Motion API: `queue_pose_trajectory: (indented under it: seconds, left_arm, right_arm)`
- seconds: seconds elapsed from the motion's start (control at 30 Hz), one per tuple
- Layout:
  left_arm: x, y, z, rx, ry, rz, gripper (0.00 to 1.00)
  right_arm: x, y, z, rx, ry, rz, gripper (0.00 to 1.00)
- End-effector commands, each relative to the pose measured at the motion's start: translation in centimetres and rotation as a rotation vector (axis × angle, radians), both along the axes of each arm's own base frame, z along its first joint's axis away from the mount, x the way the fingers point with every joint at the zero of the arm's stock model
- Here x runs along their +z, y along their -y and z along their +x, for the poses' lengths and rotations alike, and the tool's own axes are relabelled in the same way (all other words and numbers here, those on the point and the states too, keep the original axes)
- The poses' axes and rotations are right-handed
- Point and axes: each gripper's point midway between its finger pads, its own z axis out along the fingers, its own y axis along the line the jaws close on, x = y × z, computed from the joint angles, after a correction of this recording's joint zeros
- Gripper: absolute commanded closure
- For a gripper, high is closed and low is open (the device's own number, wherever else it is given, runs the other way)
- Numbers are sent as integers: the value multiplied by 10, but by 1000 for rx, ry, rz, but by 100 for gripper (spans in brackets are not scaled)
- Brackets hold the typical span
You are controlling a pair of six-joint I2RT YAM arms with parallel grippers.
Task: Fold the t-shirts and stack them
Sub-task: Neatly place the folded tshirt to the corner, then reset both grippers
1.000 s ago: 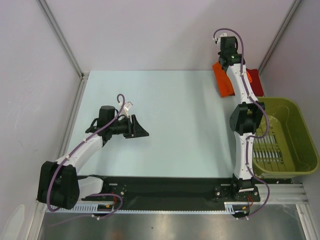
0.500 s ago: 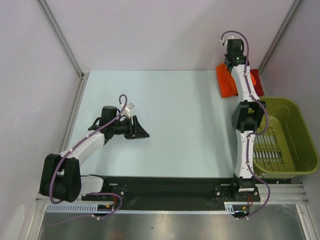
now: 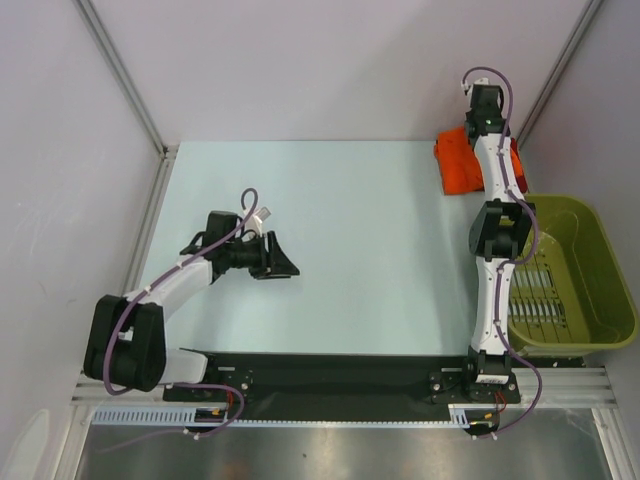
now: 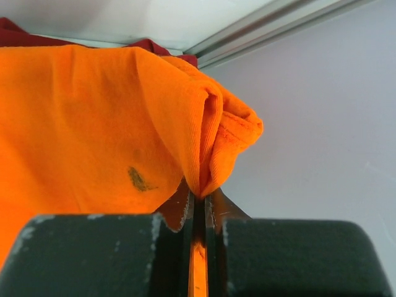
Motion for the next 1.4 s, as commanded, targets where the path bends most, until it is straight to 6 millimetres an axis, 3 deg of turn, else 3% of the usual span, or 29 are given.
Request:
queue_pose_trajectory:
  seconds: [0.0,0.5,0.57,0.63,0.7,0.8,0.83,0.9,0.97,1.0,1.03,1.07,1.1,1.13,1.17,1.2,1.23,1.27,1.33,1.37]
  left_arm:
    - [13,1,14,-8,47,-11,50]
    - [3,3,23,-11,-18,6,51]
    - [4,3,24,-13,-23,7,51]
    - [4,3,24,-15,-26,9,51]
    - [5,3,24,-20,-24,11,51]
    - [8,1,22,-28,-10,18,51]
    - [11,1,22,-28,5,18,51]
    - [15,1,20,-30,26,13,51]
    - [24,2,18,-35,63,-7,50]
    - [24,2,16,-37,73,-15,50]
    - [28,3,14,-39,88,-23,50]
    - [32,4,11,-52,106,-40,50]
    - [32,4,8,-56,116,-43,49]
    - [33,4,6,-61,122,-47,44]
    - [38,5,2,-71,140,-59,38]
    - [37,5,-1,-73,145,-66,31]
    - [38,6,-4,-67,139,-79,13]
    - [42,7,-7,-66,151,-93,0]
    - [51,8,-14,-57,174,-130,0]
    - [49,8,-18,-50,173,-135,0]
  right_arm:
    - [36,14,13,-26,155,14,100]
    - [16,40,32,-36,223,49,100]
    - [17,43,34,-49,239,37,78]
    - [21,50,35,-82,272,10,47]
    - [29,54,33,-111,298,-7,49]
    - [55,56,23,-159,337,-46,21]
    - [74,47,18,-152,348,-65,9]
    - [88,37,9,-154,341,-61,7]
    - [111,5,1,-129,363,-32,6]
    - [110,-10,-3,-111,337,-12,1]
    - [113,-35,-5,-74,332,18,0]
    - [123,-79,-9,-14,351,88,0]
    - [115,-104,-14,37,309,140,0]
    - [116,-127,-20,69,308,206,0]
    - [110,-177,-34,147,273,330,0]
    - [110,-199,-44,182,264,397,0]
    - [108,-224,-54,222,250,454,0]
    - [104,-268,-66,316,228,541,0]
    - [93,-307,-108,376,176,684,0]
    - [104,-330,-121,443,204,769,0]
